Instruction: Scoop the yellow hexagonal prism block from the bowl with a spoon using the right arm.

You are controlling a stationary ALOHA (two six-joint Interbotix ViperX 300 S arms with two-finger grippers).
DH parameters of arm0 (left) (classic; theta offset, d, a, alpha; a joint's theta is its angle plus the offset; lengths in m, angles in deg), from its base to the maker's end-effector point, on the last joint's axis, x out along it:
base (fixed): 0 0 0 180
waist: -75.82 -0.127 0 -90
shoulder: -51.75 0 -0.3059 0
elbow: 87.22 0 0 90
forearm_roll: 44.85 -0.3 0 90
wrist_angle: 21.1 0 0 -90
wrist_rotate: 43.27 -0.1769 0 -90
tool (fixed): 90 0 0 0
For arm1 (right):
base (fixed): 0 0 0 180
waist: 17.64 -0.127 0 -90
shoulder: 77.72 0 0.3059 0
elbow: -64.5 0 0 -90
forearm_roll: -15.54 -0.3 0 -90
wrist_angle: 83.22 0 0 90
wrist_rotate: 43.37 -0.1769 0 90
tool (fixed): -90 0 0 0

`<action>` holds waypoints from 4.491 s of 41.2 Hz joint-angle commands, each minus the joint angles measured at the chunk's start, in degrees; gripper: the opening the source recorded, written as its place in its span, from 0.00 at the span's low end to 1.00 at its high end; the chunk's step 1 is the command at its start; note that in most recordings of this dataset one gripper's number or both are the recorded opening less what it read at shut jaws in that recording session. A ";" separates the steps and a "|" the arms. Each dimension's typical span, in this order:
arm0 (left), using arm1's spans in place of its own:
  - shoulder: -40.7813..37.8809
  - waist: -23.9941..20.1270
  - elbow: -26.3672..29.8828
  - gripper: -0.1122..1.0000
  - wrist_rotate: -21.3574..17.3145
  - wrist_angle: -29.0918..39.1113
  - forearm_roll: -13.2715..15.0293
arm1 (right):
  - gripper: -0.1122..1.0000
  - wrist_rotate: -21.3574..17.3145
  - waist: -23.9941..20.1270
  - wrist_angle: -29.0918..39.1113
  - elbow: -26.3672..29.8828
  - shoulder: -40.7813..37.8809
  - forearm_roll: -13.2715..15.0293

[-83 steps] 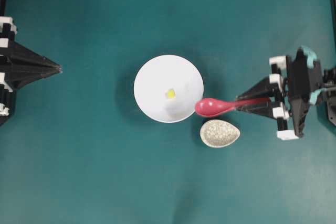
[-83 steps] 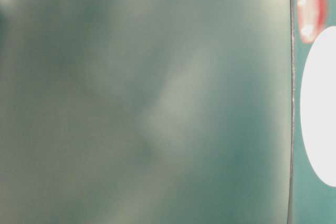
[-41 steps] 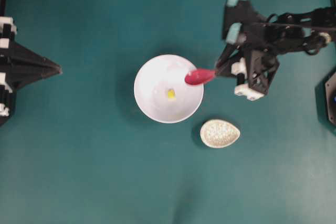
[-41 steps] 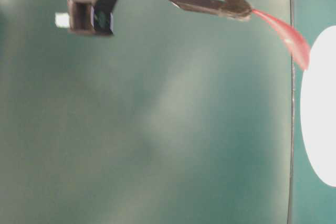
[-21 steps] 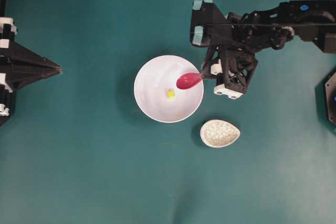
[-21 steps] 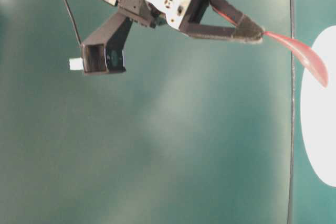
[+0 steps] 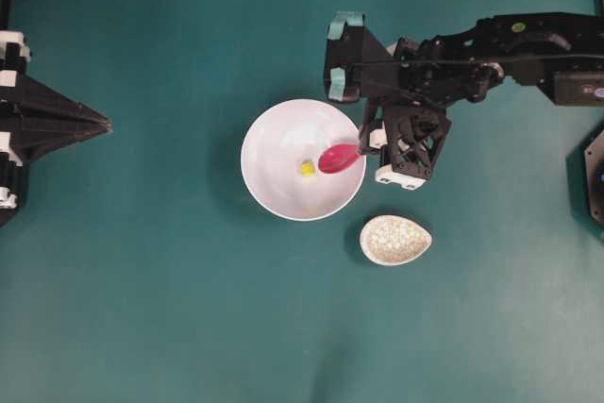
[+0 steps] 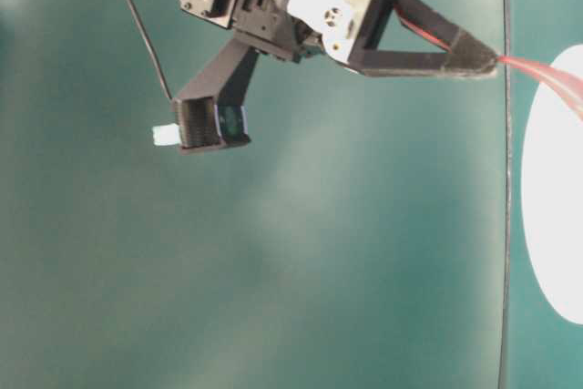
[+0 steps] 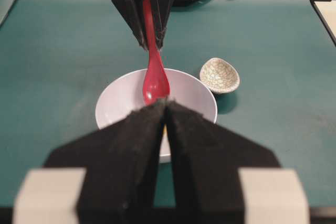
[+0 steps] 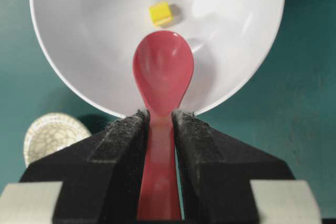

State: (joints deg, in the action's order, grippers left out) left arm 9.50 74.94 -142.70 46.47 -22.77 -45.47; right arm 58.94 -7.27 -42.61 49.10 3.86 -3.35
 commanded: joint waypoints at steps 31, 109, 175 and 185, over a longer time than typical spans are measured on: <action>-0.26 -0.18 1.76 0.17 -0.18 -0.35 -0.18 | 0.32 -0.97 -1.76 -6.77 2.46 -5.45 -0.26; -0.26 -0.18 1.93 0.17 -0.18 -0.53 -0.18 | 0.32 -0.70 -1.93 -15.82 1.76 1.85 0.09; -0.26 -0.18 2.11 0.17 0.18 -0.53 -0.18 | 0.32 -0.88 -1.32 -11.87 1.76 12.92 2.02; -0.26 -0.18 2.11 0.17 0.18 -0.53 -0.18 | 0.32 -0.88 -1.23 -11.87 1.76 12.92 2.11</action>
State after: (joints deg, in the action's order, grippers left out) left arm 9.59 74.86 -142.35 46.55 -22.77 -45.47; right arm 58.06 -8.41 -54.30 49.72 15.02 -1.33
